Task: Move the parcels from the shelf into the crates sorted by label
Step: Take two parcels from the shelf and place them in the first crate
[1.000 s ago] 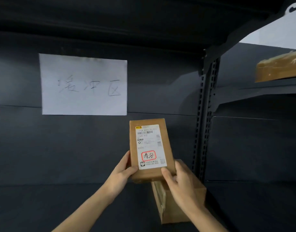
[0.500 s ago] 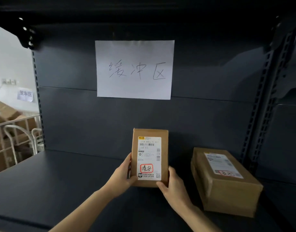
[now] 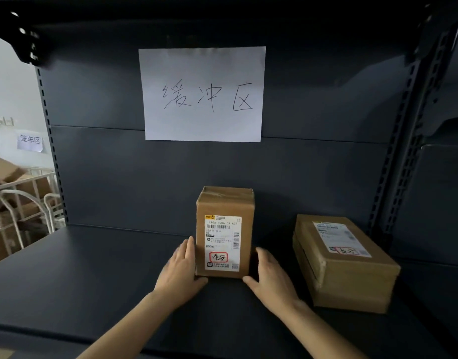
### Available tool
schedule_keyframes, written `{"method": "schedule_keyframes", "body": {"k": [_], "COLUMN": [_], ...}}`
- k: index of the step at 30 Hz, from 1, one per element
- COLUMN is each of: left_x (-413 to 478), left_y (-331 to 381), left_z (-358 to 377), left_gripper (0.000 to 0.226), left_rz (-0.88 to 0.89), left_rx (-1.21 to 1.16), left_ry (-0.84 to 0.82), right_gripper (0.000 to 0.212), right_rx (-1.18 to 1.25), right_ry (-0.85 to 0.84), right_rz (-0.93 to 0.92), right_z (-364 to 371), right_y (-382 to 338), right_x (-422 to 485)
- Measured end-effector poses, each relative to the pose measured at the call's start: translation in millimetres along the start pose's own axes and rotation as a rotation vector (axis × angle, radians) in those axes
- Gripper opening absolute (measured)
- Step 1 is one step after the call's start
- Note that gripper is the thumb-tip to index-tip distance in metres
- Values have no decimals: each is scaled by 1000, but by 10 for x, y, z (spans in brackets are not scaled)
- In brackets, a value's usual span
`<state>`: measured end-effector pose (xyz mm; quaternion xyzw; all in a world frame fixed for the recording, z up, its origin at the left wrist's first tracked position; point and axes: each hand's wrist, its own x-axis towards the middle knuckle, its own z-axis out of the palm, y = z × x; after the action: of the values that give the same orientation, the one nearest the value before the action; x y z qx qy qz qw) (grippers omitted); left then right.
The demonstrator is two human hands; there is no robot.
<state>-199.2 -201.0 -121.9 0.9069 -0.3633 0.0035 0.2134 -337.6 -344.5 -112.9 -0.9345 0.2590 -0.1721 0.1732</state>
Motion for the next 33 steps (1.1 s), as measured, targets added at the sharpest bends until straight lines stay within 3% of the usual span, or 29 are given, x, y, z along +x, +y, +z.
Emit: {"method": "schedule_keyframes", "body": {"k": [3, 6, 10, 12, 19, 23, 26, 30, 33], "left_x": [-171, -283, -315, -308, -165, -124, -163, -208, -212], "left_y": [38, 116, 279, 439, 1281, 1757, 2061, 2190, 2087], "left_z": [-32, -83, -125, -127, 39, 146, 136, 161, 179], "left_gripper": [95, 82, 38, 37, 51, 58, 55, 47, 43], "left_rz": [-26, -6, 230, 335, 371, 262, 75, -11, 101], "left_rx": [368, 525, 464, 425, 120, -308, -737, -950, -944], "left_ry": [73, 115, 213, 282, 67, -188, -453, -531, -522], "right_gripper": [74, 74, 68, 65, 56, 58, 46, 22, 32], "right_rx": [-274, -430, -441, -398, -262, 13, 438, 631, 652], "right_ry": [1, 20, 114, 171, 362, 257, 122, 120, 175], "right_rz": [-59, -97, -128, -95, 149, 404, 533, 485, 360], "right_z": [-87, -206, -501, -690, -1229, -1367, -1343, -1310, -1280], "right_y": [49, 57, 106, 190, 899, 1291, 1408, 1367, 1398], "right_x": [-43, -70, -128, -178, -427, -521, -550, -620, -690]}}
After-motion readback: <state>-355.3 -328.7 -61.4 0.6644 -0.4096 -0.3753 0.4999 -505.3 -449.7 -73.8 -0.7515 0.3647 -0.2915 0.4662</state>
